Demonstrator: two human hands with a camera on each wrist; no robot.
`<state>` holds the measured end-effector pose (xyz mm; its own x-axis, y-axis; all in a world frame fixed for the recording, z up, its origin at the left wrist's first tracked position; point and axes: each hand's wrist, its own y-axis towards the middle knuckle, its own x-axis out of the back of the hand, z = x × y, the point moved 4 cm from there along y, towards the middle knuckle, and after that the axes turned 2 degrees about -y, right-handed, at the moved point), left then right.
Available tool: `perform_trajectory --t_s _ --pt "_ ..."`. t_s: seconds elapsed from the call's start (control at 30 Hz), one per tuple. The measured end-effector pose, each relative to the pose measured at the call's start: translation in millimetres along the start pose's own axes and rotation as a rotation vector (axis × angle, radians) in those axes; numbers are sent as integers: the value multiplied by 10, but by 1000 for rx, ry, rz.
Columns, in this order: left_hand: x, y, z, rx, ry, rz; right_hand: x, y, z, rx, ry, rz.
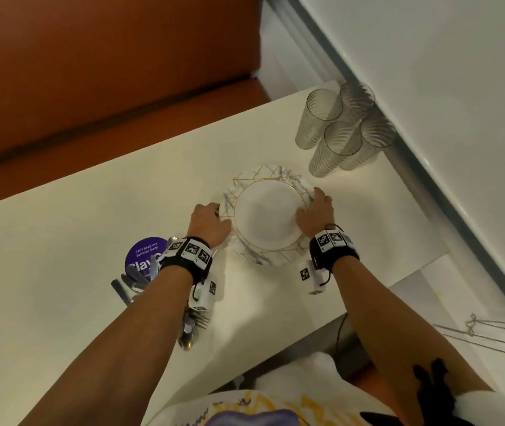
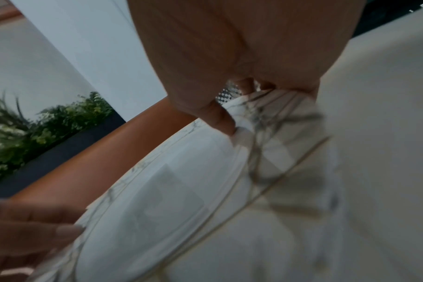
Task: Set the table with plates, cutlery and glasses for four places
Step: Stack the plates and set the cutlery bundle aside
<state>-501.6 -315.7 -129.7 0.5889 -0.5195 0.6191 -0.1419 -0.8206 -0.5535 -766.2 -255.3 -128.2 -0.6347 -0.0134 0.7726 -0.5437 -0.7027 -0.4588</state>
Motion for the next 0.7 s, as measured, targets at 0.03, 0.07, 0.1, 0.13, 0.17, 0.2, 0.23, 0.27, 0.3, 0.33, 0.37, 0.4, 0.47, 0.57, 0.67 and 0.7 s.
perform_trajectory --t_s 0.03,0.07,0.1,0.13,0.17,0.2,0.23,0.27,0.3,0.33,0.37,0.4,0.47,0.57,0.67,0.7 --pt "-36 -3 -7 -13 15 23 7 -25 -31 -18 -36 -17" --pt "-78 2 -10 -28 31 43 12 -64 -62 -40 -81 -36" --pt "-112 3 -22 -48 48 57 16 -113 -88 -60 -131 -61" --pt "-151 -11 -36 -63 54 63 22 -188 -109 -66 -172 -98" --pt "-188 -29 -55 -76 55 62 24 -267 -121 -43 -197 -151" --pt "-223 -40 -75 -86 48 59 14 -346 -123 9 -206 -210" --pt "-260 -57 -103 -96 38 58 -8 -435 -123 79 -208 -254" --pt "-298 -72 -133 -103 33 60 -47 -521 -121 159 -213 -271" --pt "-337 -86 -168 -113 31 66 -102 -594 -124 239 -226 -257" --pt "-389 -93 -183 -117 23 75 -167 -666 -140 302 -250 -217" --pt "-440 -92 -189 -116 5 81 -231 -723 -170 340 -289 -164" --pt "-488 -95 -193 -108 -20 84 -289 -762 -215 352 -335 -105" --pt "-568 -133 -231 -92 -109 83 -347 -785 -332 336 -388 -19" --pt "-678 -178 -317 -86 -201 89 -312 -761 -486 316 -407 32" --pt "-807 -196 -432 -118 -187 109 -213 -728 -621 310 -424 10" --pt "-845 -194 -475 -129 -181 113 -180 -709 -661 302 -421 -1"
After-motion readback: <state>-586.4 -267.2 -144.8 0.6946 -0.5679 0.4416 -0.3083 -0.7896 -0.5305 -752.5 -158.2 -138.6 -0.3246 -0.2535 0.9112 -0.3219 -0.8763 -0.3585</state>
